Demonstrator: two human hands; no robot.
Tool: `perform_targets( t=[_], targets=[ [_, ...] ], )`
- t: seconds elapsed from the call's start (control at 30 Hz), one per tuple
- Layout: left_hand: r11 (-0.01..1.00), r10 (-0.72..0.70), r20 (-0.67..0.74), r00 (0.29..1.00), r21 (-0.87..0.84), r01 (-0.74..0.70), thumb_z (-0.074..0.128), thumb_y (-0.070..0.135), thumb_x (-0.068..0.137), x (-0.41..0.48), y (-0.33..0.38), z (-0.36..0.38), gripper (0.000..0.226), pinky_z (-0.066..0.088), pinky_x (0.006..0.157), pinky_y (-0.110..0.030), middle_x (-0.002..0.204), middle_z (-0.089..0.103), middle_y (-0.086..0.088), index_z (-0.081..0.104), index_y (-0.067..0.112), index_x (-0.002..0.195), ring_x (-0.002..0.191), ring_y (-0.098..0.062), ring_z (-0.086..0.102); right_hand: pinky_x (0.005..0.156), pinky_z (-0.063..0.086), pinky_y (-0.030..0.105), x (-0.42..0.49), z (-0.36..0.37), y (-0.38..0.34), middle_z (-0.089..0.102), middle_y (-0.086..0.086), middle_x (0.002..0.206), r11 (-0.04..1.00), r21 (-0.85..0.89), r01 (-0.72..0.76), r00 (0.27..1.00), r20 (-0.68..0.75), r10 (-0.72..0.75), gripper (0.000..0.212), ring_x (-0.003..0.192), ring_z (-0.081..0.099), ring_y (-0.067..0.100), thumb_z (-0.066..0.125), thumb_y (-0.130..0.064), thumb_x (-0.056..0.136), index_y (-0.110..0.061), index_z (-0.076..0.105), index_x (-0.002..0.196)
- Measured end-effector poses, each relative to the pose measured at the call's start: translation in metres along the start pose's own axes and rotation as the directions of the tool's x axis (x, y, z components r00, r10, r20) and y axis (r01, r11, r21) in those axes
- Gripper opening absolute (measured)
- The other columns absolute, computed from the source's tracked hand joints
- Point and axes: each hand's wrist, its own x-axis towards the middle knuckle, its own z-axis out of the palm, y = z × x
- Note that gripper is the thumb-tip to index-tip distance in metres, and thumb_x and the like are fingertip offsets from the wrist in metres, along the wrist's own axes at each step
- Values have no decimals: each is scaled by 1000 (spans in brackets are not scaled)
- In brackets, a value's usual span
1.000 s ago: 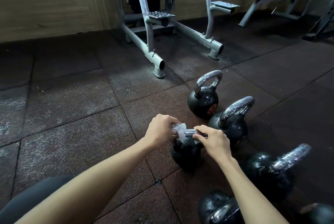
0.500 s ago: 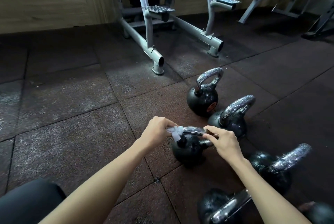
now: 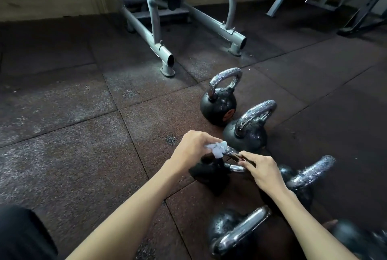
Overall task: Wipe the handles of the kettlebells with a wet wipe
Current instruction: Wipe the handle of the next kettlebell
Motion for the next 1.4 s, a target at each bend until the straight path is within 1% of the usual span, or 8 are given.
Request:
perform_targets(
  t=[0.17, 0.33, 0.47, 0.67, 0.9, 1.17, 1.3, 1.4],
  targets=[
    [997, -51, 36, 998, -62, 53, 81, 30, 82, 8, -10, -6, 27, 58, 82, -28, 99, 79, 14, 79, 37, 108, 90, 6, 72, 74, 55, 37, -2, 3, -11, 75, -14, 91, 997, 32, 71, 997, -39, -70, 24, 72, 64, -2, 76, -36, 91, -41, 64, 111],
    [967, -164, 52, 985, -188, 171, 87, 22, 81, -16, -42, -10, 27, 60, 86, -35, 106, 77, 19, 82, 28, 107, 96, 5, 71, 88, 58, 46, 1, 6, -18, 79, -6, 104, 998, 63, 16, 1000, -20, -15, 27, 96, 73, 19, 77, -33, 90, -39, 67, 115],
    [967, -154, -45, 987, -214, 141, 86, 26, 82, -22, -37, -2, 29, 57, 74, -31, 94, 79, 15, 81, 32, 110, 83, -2, 71, 94, 56, 46, 1, 1, -22, 78, -1, 113, 999, 26, -17, 1000, 7, 17, 26, 107, 71, 24, 77, -36, 91, -30, 76, 116],
    [920, -224, -38, 974, -338, 198, 86, 15, 82, -23, -37, -2, 25, 58, 80, -19, 101, 77, 23, 83, 26, 104, 94, 3, 73, 92, 55, 44, -1, 0, -29, 78, -1, 113, 999, -14, -41, 999, 23, 41, 26, 107, 69, 23, 75, -41, 91, -34, 75, 117],
    [865, -376, -108, 920, -396, 308, 86, 22, 82, -43, -42, 18, 22, 61, 88, -37, 101, 78, 20, 83, 34, 101, 97, -1, 74, 84, 53, 39, -2, 0, -38, 76, -6, 103, 998, -47, -46, 999, 22, 47, 24, 96, 66, 18, 71, -47, 93, -40, 73, 116],
    [762, -602, -357, 714, -525, 380, 82, 7, 81, -45, -14, 50, 27, 43, 54, -5, 73, 72, 18, 82, 14, 107, 53, 13, 59, 61, 41, 32, -2, 16, -52, 62, -6, 67, 992, -107, -64, 998, -33, 61, 20, 74, 60, 17, 62, -56, 93, -36, 65, 90],
    [788, -552, -396, 734, -536, 303, 84, 11, 82, -41, -7, 48, 30, 57, 80, -16, 98, 80, 8, 81, 18, 111, 88, 4, 74, 57, 40, 32, -3, 14, -53, 60, -4, 61, 996, -41, -84, 996, -37, 82, 21, 69, 58, 17, 67, -52, 91, -33, 66, 82],
    [810, -532, -390, 751, -494, 317, 84, 12, 81, -40, -9, 50, 35, 60, 83, -27, 98, 79, 14, 81, 25, 113, 90, -2, 75, 61, 45, 33, -3, 11, -50, 63, -6, 63, 996, -13, -89, 996, -22, 89, 17, 70, 59, 16, 70, -50, 89, -34, 69, 84]
  ],
)
